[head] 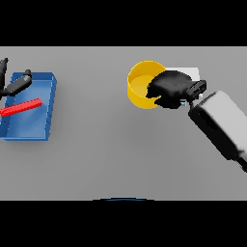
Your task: Pick up the red beaker and tilt it to pour out 1 green nut into yellow bowl. Pick up the yellow bowl and place it on the metallic measuring scale.
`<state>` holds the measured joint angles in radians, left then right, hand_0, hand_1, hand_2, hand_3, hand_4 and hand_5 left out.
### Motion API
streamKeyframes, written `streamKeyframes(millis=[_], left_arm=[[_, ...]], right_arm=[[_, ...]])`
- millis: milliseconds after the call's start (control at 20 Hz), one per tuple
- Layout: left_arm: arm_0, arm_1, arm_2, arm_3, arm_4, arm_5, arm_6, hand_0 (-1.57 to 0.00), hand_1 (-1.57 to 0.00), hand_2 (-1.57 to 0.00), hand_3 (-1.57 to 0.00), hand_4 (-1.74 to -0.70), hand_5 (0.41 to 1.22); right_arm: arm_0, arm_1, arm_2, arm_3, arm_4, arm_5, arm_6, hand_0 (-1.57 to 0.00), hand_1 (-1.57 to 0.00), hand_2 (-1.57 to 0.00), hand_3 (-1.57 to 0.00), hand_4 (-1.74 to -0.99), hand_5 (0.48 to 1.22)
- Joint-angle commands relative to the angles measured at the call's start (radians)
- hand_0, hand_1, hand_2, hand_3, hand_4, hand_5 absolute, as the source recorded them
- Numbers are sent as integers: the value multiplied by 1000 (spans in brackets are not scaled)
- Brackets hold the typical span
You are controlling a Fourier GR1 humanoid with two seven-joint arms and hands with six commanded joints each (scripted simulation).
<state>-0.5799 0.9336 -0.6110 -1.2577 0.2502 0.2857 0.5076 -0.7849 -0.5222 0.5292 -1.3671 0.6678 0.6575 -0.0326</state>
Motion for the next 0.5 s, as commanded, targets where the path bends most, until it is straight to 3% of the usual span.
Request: streamKeyframes(millis=[0, 100, 200, 450], left_arm=[[6, 2, 5, -9, 5, 7, -4, 1, 1, 1, 1, -811, 741], [19, 20, 6, -26, 4, 7, -6, 1, 1, 1, 1, -802, 737], [6, 19, -3, -44, 1, 8, 33, 1, 1, 1, 1, -804, 735], [10, 22, -6, -60, 0, 23, 84, 1, 1, 1, 1, -828, 765]], right_arm=[[-12, -11, -9, 17, 1, -8, -4, -1570, -1570, -1567, -1325, -1720, 1221], [-16, -28, -18, 58, 11, -43, -2, -1570, -1570, -1569, -1274, -1719, 1221], [-40, -33, -30, 133, 24, -87, 1, -1571, -1571, -1570, -1239, -1720, 1221], [-58, -56, -67, 282, 3, -138, -34, -1571, -1571, -1571, -1193, -1720, 1221]])
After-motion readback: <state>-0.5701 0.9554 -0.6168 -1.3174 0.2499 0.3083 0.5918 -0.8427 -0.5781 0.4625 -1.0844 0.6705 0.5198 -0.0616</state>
